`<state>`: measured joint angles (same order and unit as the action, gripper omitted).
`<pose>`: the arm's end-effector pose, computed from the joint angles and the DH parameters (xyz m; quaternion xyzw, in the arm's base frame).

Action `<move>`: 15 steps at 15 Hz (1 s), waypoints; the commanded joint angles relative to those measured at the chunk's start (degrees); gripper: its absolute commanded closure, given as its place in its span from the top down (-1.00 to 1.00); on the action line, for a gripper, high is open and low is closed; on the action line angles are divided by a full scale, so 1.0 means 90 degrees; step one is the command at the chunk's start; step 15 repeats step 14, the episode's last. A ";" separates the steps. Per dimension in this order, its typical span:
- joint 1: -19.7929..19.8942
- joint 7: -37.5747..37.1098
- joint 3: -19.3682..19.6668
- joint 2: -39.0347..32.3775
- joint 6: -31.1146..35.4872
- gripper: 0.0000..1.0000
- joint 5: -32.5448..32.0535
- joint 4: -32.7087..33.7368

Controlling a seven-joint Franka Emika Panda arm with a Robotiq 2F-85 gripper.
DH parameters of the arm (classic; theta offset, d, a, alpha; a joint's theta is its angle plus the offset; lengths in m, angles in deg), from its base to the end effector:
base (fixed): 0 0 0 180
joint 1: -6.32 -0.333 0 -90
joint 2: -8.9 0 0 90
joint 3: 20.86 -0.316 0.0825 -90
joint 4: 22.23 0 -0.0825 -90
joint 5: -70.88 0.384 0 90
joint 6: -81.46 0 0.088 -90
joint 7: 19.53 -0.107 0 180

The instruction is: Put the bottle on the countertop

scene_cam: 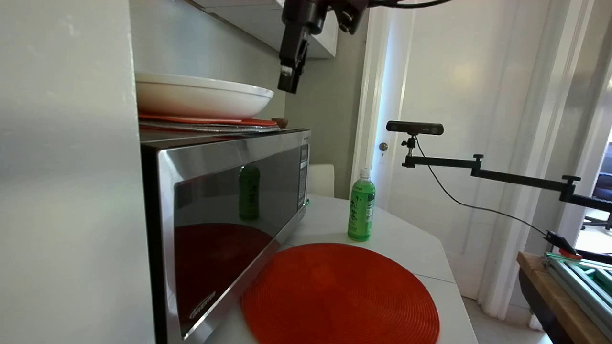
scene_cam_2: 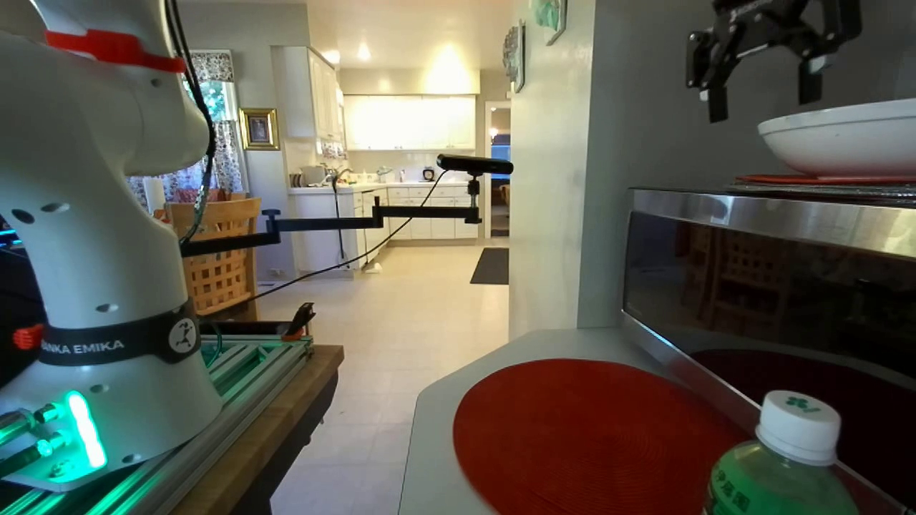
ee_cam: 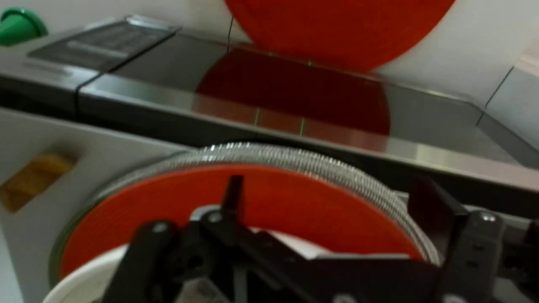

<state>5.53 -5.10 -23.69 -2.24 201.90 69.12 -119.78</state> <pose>0.6390 0.0368 0.4955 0.9815 0.1614 0.1012 0.0189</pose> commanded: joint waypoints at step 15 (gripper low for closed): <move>-0.0033 -0.1321 0.0130 0.1592 0.2518 1.00 0.0659 -0.4231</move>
